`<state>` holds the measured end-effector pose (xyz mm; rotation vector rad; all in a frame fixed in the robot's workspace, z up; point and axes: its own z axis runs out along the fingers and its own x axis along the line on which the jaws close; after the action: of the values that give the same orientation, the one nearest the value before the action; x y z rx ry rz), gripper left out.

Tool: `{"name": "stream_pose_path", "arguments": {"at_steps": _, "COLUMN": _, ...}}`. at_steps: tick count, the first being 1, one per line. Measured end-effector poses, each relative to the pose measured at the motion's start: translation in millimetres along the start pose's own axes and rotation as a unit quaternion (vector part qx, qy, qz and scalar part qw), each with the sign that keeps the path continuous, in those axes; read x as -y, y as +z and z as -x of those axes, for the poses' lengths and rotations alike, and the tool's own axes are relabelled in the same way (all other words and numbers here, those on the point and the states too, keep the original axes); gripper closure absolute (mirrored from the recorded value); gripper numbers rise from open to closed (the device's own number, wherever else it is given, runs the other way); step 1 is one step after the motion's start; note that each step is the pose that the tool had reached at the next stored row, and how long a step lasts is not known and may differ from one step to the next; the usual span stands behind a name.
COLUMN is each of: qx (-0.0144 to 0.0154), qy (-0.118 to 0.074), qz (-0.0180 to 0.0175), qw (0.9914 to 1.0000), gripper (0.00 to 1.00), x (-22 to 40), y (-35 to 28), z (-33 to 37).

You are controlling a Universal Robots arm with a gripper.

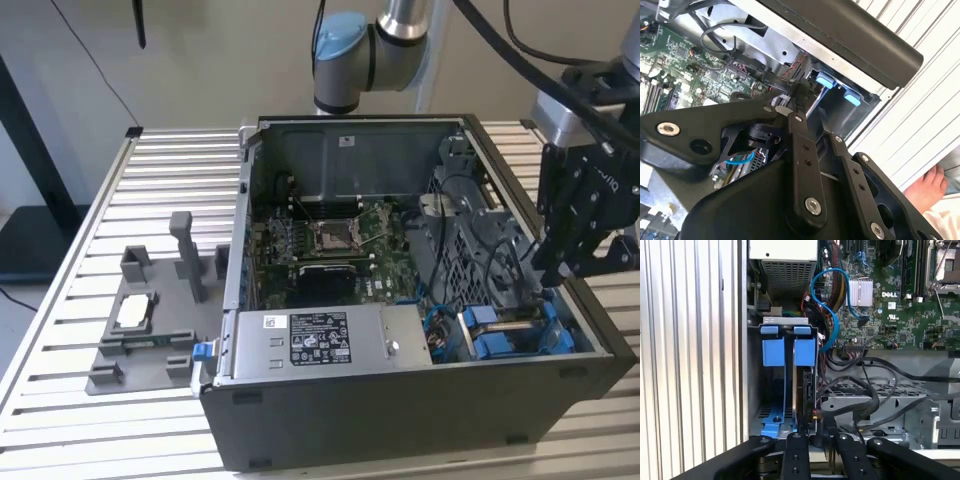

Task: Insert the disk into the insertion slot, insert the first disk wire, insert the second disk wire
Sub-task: 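Insert the first disk wire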

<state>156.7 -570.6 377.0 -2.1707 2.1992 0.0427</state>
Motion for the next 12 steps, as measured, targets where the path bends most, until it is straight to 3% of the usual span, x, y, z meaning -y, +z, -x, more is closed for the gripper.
{"name": "stream_pose_path", "arguments": {"at_steps": 8, "qx": 0.0001, "qy": 0.000, "qz": 0.0001, "qw": 1.00000, "gripper": 0.73, "x": 2.4, "y": -2.8, "z": 0.1}}
{"name": "stream_pose_path", "arguments": {"at_steps": 12, "qx": 0.0001, "qy": 0.000, "qz": 0.0023, "qw": 1.00000, "gripper": 0.73, "x": 4.6, "y": -10.5, "z": 0.8}}
